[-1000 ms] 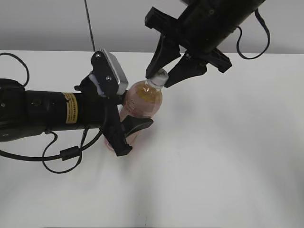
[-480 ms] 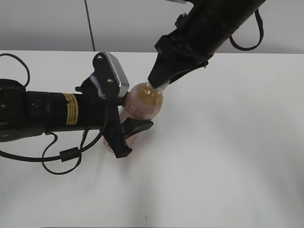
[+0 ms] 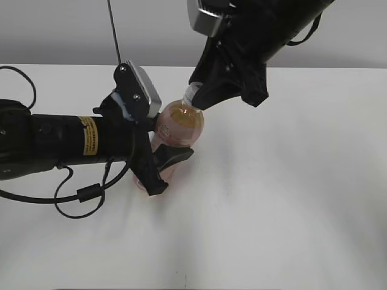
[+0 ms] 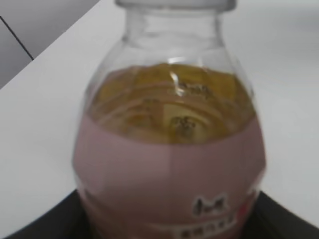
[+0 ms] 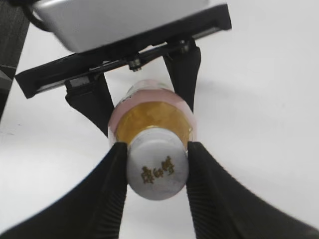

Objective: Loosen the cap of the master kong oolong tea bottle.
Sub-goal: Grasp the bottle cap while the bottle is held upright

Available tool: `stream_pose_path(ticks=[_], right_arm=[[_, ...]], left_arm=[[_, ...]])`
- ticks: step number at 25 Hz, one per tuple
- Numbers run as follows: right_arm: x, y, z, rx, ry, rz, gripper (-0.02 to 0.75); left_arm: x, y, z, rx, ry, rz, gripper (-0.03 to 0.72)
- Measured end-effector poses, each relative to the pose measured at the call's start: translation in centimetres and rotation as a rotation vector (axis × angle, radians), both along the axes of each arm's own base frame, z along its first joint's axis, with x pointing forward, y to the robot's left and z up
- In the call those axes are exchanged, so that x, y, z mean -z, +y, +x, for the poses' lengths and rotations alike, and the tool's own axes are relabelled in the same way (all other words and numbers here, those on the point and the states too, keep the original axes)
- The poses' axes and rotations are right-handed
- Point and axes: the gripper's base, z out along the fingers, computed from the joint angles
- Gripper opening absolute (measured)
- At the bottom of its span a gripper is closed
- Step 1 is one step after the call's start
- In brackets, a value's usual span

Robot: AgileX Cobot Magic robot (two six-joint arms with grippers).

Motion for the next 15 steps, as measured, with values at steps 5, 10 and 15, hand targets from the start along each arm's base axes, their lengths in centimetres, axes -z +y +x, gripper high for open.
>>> stream_pose_path(ticks=[5, 10, 15], right_arm=[[-0.36, 0.49, -0.07, -0.339, -0.275, 0.022, 0.279], [-0.37, 0.51, -0.08, -0.585, -0.482, -0.012, 0.279], [-0.37, 0.5, -0.08, -0.81, -0.672, -0.048, 0.279]], left_arm=[[-0.12, 0.02, 0.08, -0.009, 0.001, -0.014, 0.409], [-0.11, 0.03, 0.09, -0.01, 0.001, -0.012, 0.409], [-0.08, 0.06, 0.09, -0.012, 0.003, -0.008, 0.409]])
